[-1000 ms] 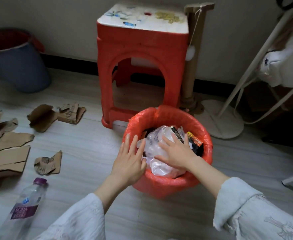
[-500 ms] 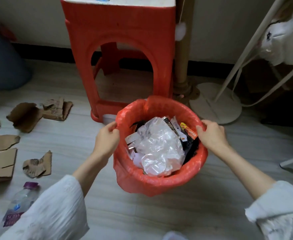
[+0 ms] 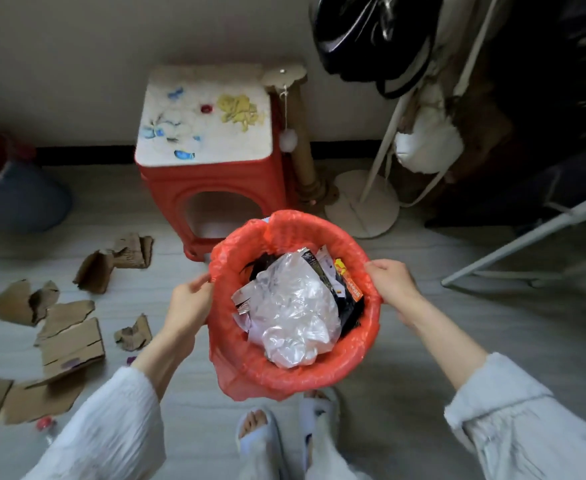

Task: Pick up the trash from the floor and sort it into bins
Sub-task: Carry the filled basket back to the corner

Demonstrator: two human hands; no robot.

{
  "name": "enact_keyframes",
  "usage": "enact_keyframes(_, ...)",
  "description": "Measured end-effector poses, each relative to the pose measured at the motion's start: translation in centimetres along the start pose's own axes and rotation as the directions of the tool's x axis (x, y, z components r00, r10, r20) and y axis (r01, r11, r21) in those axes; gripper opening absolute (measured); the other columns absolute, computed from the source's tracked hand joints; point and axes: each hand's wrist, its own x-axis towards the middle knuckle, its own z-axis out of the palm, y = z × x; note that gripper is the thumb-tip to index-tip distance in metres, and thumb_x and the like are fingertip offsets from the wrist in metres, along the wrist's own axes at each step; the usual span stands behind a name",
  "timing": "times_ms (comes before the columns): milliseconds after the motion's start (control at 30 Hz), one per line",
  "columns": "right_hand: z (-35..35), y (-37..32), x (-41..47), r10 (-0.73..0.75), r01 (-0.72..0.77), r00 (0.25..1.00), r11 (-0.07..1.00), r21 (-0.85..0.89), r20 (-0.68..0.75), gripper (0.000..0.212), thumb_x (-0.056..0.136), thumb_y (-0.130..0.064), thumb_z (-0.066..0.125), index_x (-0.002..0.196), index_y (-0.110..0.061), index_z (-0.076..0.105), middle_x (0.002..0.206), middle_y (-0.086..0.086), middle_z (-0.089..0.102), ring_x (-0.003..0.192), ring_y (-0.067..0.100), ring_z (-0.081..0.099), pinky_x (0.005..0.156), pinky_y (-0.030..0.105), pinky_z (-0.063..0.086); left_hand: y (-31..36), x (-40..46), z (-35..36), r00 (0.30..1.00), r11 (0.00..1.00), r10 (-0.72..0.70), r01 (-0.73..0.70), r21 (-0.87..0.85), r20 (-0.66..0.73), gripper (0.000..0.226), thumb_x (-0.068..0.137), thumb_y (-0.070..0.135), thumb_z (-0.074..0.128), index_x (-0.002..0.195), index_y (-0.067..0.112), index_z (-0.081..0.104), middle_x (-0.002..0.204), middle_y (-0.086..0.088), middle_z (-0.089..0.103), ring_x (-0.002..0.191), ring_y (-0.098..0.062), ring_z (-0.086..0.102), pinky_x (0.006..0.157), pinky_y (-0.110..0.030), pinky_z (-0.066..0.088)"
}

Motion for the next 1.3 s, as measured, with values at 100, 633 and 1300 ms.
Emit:
enact_keyframes(100, -6.2, -2.2, -6.8, 0.074, -0.071, 0.997, 0.991, 0.111, -0.021, 0.046, 0.069, -0.044, 0.049, 0.085, -0.003, 0.062, 0.064, 0.001, 0.059, 0.066, 0.018, 0.052, 0.065, 0.031, 0.043, 6.5, -7.1, -1.2, 0.997, 0.997, 0.055, -0.057, 0.045, 0.048, 0.031, 0.096, 0.017, 0.042, 0.123, 0.02, 0.057, 0.081, 0.006, 0.062, 0.074, -0.006, 0.056, 0.068, -0.029, 0.047)
enact_keyframes(633, -36.1, 3.4, -31.9, 0.295, -0.075, 0.907, 0.815, 0.574, -0.301, 0.021, 0.087, -0.026, 0.051, 0.074, -0.016, 0.064, 0.065, 0.005, 0.054, 0.061, 0.017, 0.047, 0.067, 0.031, 0.042, 23.4, -34.9, 12.3, 0.836, 0.901, 0.254, -0.388, 0.196, 0.487, 0.033, 0.093, 0.01, 0.041, 0.084, 0.029, 0.066, 0.077, 0.004, 0.062, 0.071, -0.012, 0.053, 0.067, -0.027, 0.044)
enact_keyframes(1300, -71.6, 33.0, -39.2, 0.683, -0.058, 0.579, 0.58, 0.813, -0.446, 0.041, 0.089, -0.038, 0.053, 0.09, 0.001, 0.065, 0.078, 0.014, 0.065, 0.07, 0.026, 0.062, 0.077, 0.043, 0.055, 23.8, -59.3, 61.6, 0.531, 0.77, 0.157, -0.594, 0.234, 0.833, 0.028, 0.092, 0.005, 0.048, 0.072, 0.013, 0.065, 0.037, 0.01, 0.053, 0.036, -0.002, 0.048, 0.035, -0.01, 0.037)
